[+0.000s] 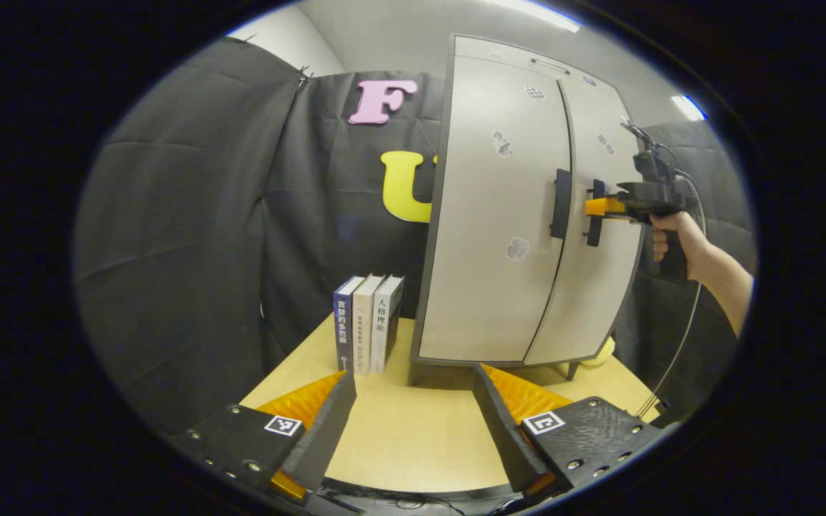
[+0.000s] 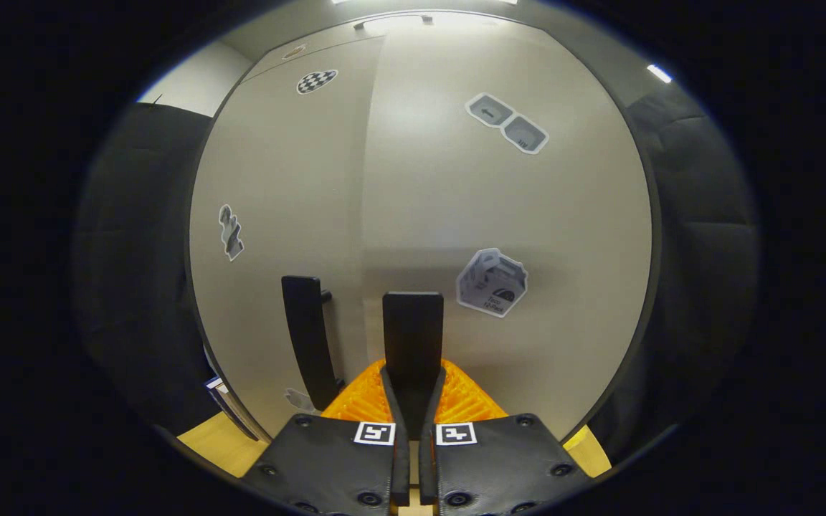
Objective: Open the right door of the double-door shoe cabinet with the right hand, and open the left door with the left hand.
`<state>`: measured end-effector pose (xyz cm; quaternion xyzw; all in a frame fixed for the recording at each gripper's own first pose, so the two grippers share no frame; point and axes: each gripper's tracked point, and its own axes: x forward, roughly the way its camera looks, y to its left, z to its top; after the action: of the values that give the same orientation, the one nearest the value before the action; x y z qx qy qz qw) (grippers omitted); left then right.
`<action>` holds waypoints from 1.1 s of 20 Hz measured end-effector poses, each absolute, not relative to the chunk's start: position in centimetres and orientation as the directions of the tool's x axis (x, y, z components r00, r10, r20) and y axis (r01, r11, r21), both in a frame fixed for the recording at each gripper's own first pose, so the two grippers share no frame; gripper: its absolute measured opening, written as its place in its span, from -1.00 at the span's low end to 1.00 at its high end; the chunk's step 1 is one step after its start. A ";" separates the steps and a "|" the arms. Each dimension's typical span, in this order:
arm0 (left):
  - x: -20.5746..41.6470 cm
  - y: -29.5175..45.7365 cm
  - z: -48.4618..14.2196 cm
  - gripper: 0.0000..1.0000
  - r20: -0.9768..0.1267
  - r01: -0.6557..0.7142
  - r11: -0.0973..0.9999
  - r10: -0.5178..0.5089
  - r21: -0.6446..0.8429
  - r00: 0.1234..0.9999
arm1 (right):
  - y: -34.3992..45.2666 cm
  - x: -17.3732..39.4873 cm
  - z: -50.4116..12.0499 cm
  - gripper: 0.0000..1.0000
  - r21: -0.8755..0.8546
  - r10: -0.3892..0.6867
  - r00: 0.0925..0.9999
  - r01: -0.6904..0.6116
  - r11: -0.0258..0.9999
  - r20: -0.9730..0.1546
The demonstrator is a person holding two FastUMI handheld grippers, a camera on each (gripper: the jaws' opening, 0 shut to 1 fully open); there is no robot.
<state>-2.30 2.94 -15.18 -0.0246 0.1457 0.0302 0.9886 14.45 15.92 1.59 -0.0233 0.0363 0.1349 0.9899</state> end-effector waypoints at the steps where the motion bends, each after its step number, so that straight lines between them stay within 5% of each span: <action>1: -2.4 2.5 -15.5 0.91 -0.295 -0.063 0.997 0.047 -0.044 0.954 | 15.7 13.9 1.6 -0.87 -0.044 0.274 0.959 -0.277 0.960 -0.075; 22: -5.7 -12.6 -14.8 0.92 -0.304 -0.078 0.997 0.069 -0.016 0.950 | 13.6 8.7 1.9 -0.87 0.015 0.560 0.826 -0.561 0.828 -0.054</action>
<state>-5.69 -12.62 -14.78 -0.0138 0.1533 0.0373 0.9874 8.67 13.63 1.91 -0.0008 0.0280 0.2933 0.9556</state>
